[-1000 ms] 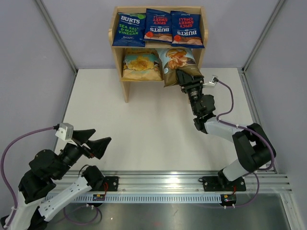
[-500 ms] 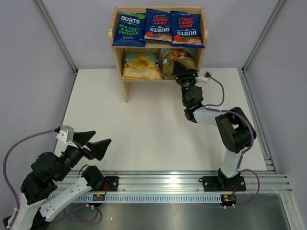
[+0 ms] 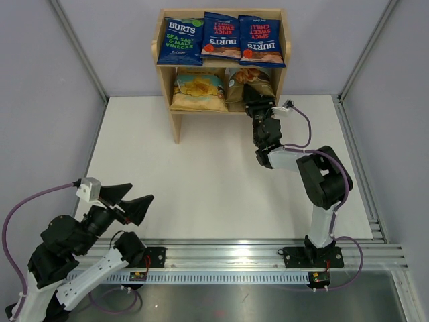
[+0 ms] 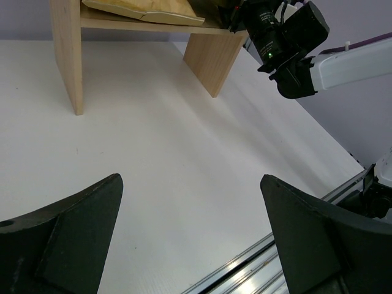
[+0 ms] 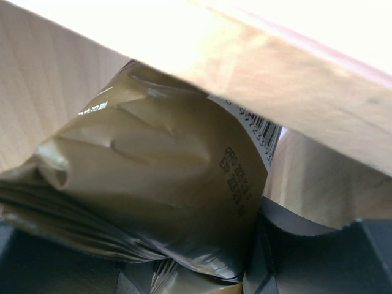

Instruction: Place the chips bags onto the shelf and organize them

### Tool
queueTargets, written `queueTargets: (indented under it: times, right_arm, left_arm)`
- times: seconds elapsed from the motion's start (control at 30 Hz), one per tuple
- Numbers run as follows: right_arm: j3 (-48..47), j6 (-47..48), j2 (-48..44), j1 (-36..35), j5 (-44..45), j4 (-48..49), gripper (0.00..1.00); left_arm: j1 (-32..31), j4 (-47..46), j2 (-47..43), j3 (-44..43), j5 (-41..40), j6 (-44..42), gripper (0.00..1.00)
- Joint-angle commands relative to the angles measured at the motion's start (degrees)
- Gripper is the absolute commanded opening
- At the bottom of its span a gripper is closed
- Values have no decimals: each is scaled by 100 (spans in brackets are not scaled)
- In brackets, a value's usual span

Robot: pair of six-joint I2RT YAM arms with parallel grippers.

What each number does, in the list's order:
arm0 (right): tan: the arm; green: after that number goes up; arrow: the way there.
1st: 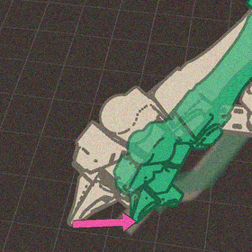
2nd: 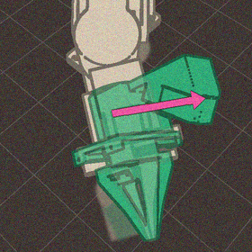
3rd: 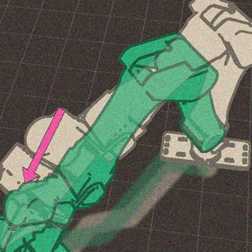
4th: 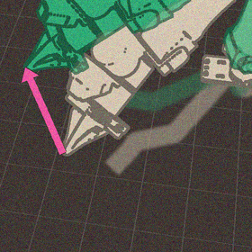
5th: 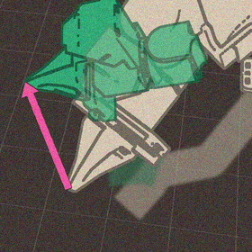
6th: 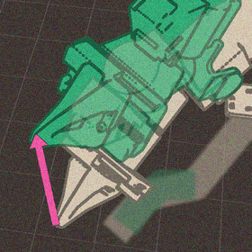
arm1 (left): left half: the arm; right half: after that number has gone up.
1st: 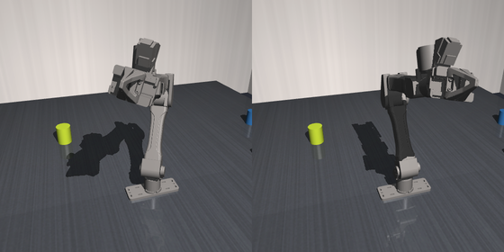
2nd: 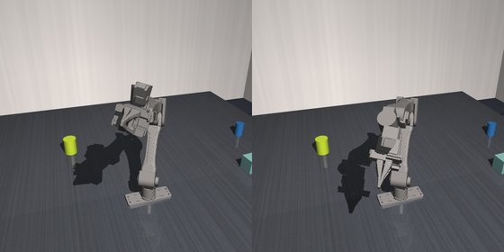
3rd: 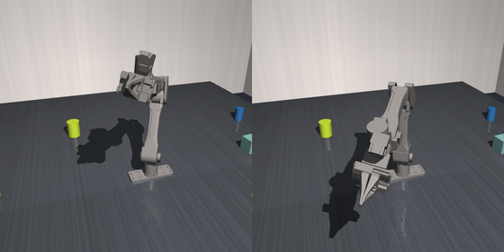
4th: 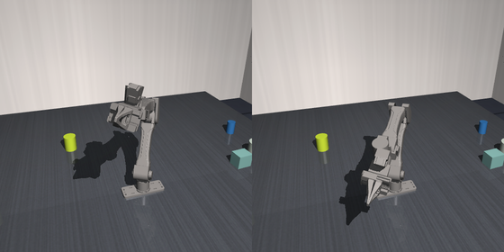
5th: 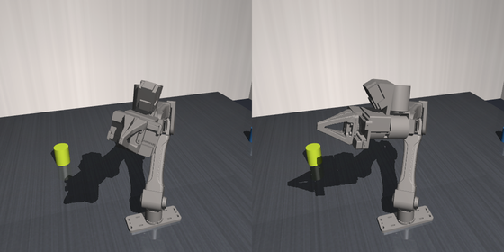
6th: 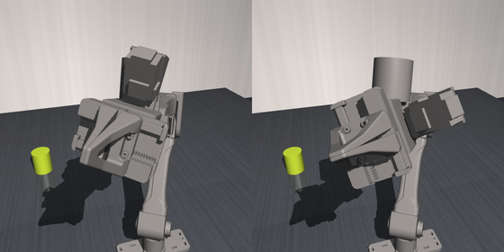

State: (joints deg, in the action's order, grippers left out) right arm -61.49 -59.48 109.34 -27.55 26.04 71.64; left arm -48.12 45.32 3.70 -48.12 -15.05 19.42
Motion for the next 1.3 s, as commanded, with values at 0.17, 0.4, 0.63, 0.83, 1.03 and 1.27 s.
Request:
queueTargets:
  times: [0.17, 0.4, 0.63, 0.83, 1.03, 1.27]
  right_arm:
    - [-12, -309, -79, 92, 463, -351, 43]
    - [-126, -309, -150, 92, 463, -914, 49]
    - [-170, -564, -500, 92, 340, -2299, 66]
    - [-205, -740, -992, 92, 279, -3716, 80]
    - [-319, -872, -1327, 118, 68, -4657, 84]
    - [-293, -1030, -1670, 180, -257, -5264, 99]
  left_arm:
    - [-13, -278, -142, 48, -68, -96, 99]
    - [-13, -278, -142, 48, -86, -87, 99]
    - [-13, -287, -160, 48, -86, -87, 99]
    - [-13, -269, -159, 39, -121, -79, 99]
    - [-13, -252, -195, 39, -165, -52, 99]
    - [-13, -226, -195, 31, -244, -35, 99]
